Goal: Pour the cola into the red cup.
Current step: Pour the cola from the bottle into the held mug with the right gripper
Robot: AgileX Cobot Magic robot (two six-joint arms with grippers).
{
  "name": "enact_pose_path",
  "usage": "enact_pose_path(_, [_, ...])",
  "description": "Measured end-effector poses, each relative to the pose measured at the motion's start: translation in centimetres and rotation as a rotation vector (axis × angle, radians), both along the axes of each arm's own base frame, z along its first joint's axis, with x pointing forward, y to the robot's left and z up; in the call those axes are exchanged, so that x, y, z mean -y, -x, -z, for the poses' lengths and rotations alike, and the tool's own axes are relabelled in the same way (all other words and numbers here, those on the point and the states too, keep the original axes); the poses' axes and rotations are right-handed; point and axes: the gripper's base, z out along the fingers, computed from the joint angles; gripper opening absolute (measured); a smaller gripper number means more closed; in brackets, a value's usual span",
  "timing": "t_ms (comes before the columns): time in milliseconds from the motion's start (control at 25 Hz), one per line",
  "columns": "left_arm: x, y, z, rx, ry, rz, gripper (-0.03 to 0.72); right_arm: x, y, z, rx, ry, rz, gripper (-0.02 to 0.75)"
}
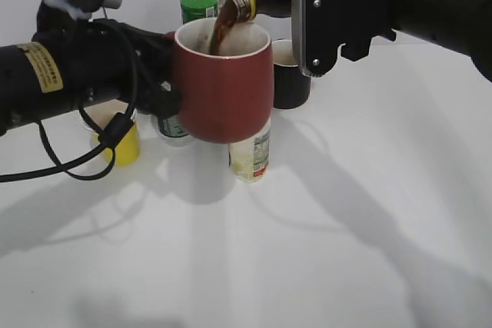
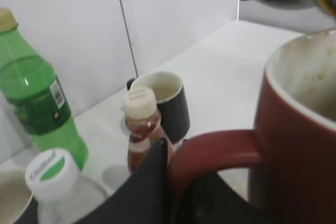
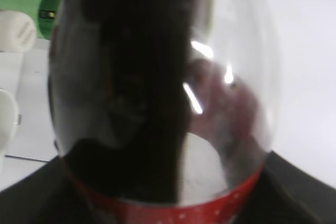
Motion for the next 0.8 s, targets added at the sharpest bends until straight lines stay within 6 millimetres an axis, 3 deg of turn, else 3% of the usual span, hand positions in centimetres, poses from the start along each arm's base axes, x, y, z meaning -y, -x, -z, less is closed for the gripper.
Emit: enact_pose_path(800, [0.05,0.0,-0.16,0.012,0.013,0.004,0.043,-0.03,-0.01,-0.37,0.066,0.028,-0.007,0.485])
